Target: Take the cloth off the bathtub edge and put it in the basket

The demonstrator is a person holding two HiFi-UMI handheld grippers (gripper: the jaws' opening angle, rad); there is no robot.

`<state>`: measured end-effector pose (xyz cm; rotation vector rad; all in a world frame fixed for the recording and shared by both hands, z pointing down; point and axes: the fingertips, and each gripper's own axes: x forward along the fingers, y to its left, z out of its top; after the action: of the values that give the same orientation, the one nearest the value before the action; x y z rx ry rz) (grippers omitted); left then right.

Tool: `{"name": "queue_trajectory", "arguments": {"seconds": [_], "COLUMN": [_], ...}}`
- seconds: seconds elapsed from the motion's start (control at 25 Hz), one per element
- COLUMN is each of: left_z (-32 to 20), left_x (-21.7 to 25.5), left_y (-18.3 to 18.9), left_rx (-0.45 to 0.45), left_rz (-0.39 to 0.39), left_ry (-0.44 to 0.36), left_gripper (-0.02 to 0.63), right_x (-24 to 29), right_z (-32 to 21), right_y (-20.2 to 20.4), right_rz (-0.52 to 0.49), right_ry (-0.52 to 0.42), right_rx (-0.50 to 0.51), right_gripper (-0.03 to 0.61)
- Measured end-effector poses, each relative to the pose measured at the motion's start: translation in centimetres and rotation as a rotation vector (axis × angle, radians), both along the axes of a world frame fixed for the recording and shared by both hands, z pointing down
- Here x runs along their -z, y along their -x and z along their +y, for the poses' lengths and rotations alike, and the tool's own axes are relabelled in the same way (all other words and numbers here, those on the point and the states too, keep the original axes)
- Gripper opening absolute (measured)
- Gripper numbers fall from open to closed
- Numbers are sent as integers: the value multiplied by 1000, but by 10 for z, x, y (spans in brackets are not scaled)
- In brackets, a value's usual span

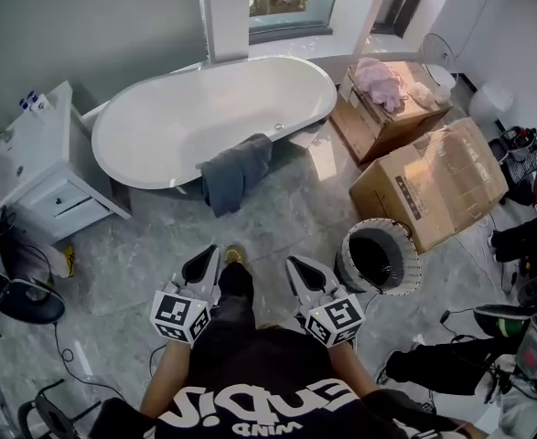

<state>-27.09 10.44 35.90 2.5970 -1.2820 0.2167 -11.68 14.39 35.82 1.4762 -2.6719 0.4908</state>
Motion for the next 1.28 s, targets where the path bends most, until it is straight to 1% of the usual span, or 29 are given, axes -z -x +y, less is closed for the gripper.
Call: {"name": "queue_trajectory", "arguments": {"seconds": [0.32,0.6,0.72,0.84,0.96,1.12,1.28], "left_z": [-75,-149,-180,-215,-246,-282,-310], "left_x": [-12,-2,1,6,6,6,10], "left_y": [0,-4,-2,-2,0,-4,-6], "left_rx": [7,-14,-21,-38,-51,-98,-140], "left_rz": [16,14,18,16,15,12,2], "left_ry": [32,23,17,3,5,13,14], "left_gripper": [-3,-3,-3,-3,-3,-3,-3], "right_x": [-10,-5,-2,4,4,7,16], "right_z": [-75,-144,-173,-205,-235,-275,-308], "right_y": [9,12,17,17,17,16,14], "right_rz": [9,20,27,44,59,92,101], "right_ry": [31,50,40,27,33,31,19], "right_rx": [33,45,48,36,21,10,-19], "right_gripper": [9,9,9,9,9,9,9]}}
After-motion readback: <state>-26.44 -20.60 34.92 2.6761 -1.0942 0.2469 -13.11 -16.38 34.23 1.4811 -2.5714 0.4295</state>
